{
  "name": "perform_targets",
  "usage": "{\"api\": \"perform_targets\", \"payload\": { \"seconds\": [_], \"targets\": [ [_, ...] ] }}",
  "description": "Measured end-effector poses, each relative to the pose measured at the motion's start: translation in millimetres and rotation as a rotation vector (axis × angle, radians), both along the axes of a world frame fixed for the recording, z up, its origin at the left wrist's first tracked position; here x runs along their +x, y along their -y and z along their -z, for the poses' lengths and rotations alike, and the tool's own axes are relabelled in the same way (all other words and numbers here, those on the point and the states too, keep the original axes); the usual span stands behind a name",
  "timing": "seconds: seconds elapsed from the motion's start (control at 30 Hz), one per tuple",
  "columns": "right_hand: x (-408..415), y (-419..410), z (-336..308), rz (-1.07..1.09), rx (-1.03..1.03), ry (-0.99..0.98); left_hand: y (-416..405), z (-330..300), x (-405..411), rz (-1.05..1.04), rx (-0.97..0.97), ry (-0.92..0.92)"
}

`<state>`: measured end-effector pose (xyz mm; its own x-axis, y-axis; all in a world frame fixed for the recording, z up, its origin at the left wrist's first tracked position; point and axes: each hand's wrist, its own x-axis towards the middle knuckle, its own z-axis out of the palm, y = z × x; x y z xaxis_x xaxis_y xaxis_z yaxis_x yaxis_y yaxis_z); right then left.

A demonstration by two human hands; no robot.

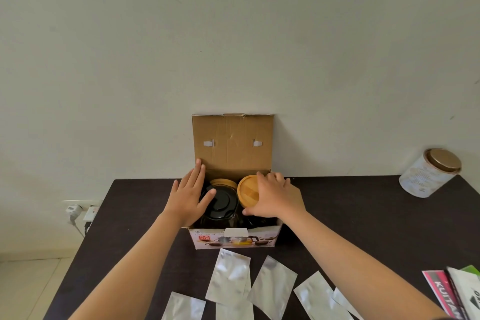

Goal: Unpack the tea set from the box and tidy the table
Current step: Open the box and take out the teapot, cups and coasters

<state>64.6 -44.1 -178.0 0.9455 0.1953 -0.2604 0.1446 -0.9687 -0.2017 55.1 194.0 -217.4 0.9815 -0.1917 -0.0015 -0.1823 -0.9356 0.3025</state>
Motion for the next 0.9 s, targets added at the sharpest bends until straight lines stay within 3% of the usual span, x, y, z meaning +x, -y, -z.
{"api": "perform_targets", "payload": {
  "seconds": [0.17, 0.4, 0.6, 0.9],
  "targets": [
    [-4.7, 7.1, -4.1, 0.039, 0.140, 0.076, 1.2, -1.9, -1.9, 0.010, -0.058, -0.006],
    [-3.3, 45.8, -5.1, 0.405, 0.680, 0.111, 0.8, 0.0, -1.2, 0.015, -0.076, -0.011],
    [-2.4, 135.1, 35.8, 0.711, 0.463, 0.167, 1.3, 0.9, 0.4, 0.018, -0.059, -0.014],
    [5.1, 207.5, 98.2, 0.820, 0.336, 0.157, 2.5, 0.9, 3.7, 0.015, 0.007, -0.073]
  ]
}}
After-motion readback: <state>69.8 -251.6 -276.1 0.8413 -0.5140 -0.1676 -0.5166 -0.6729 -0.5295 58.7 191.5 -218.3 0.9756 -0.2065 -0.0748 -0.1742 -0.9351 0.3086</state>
